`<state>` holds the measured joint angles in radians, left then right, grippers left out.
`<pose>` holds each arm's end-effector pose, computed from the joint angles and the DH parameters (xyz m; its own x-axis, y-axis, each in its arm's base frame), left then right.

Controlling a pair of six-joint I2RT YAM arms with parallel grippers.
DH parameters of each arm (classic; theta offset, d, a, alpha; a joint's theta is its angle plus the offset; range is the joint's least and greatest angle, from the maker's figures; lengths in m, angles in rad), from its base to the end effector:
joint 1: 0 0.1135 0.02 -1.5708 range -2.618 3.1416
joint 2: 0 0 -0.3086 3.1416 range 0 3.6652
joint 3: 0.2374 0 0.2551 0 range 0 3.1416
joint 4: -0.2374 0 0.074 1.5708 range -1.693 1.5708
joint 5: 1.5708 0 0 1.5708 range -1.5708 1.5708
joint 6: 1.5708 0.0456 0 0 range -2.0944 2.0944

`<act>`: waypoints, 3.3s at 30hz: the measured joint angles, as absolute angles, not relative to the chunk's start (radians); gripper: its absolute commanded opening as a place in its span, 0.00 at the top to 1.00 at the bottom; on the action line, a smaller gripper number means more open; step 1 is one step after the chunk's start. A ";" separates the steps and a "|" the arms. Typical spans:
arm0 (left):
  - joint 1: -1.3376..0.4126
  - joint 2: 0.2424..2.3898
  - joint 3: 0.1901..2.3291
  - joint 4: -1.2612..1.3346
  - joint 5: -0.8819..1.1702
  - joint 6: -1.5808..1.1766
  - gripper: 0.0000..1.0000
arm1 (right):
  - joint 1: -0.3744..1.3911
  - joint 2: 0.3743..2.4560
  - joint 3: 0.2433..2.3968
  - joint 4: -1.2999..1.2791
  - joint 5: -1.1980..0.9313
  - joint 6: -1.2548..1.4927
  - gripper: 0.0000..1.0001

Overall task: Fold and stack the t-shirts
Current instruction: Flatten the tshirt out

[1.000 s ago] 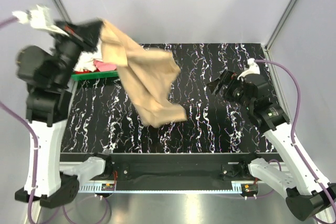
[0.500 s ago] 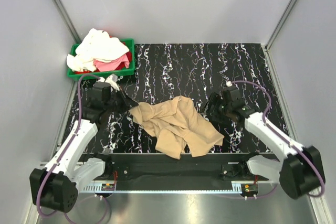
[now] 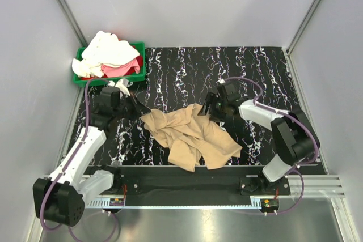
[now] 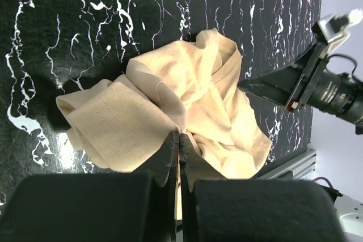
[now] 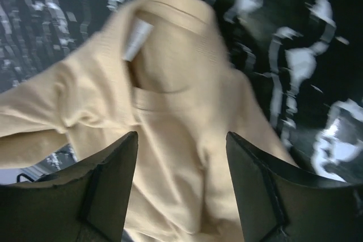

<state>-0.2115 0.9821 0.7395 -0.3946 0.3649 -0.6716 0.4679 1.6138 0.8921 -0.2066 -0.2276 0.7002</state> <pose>0.1896 -0.0574 0.2995 -0.7519 -0.4331 -0.4971 0.0111 0.7456 -0.6663 0.2899 0.1580 0.2082 -0.9073 0.2449 -0.3418 0.0322 0.8510 0.5242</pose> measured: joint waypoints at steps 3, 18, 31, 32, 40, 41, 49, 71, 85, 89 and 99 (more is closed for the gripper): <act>-0.212 1.005 0.760 -0.400 0.367 -0.662 1.00 | 0.505 1.636 0.953 -0.170 -0.231 0.704 0.30; -0.212 1.036 0.813 -0.443 0.363 -0.607 1.00 | 0.575 1.884 1.102 -0.053 -0.158 0.737 0.65; -0.213 1.280 1.414 -0.622 0.293 -0.533 1.00 | 0.390 1.760 1.374 -0.233 -0.017 0.641 1.00; -0.218 1.275 1.440 -0.620 0.299 -0.534 1.00 | 0.361 1.721 1.382 -0.248 -0.005 0.631 1.00; -0.433 1.134 1.072 -0.416 0.398 -0.683 0.95 | 0.286 1.331 1.208 -0.360 0.123 0.562 1.00; -0.469 1.137 0.996 -0.376 0.410 -0.721 0.91 | 0.280 1.316 1.171 -0.382 0.143 0.554 1.00; -0.636 1.373 0.791 -0.196 0.451 -0.892 0.54 | 0.097 1.511 1.134 -0.552 0.266 0.463 0.97; -0.580 1.742 1.137 -0.379 0.139 -0.677 0.33 | 0.052 1.788 1.539 -0.820 0.113 0.393 0.40; -0.579 1.948 1.227 -0.195 0.232 -0.653 0.43 | 0.052 1.468 0.841 -0.596 -0.111 0.600 0.46; -0.579 1.986 1.255 -0.163 0.262 -0.635 0.78 | 0.052 1.470 0.776 -0.491 -0.127 0.622 0.46; -0.577 2.001 1.332 -0.267 0.272 -0.594 1.00 | 0.052 1.498 0.743 -0.356 -0.132 0.636 1.00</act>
<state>-0.5770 2.0014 1.3323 -0.2672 0.2718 -0.5938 0.0525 1.4982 0.7429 -0.3565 -0.1318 0.6365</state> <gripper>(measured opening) 0.016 0.016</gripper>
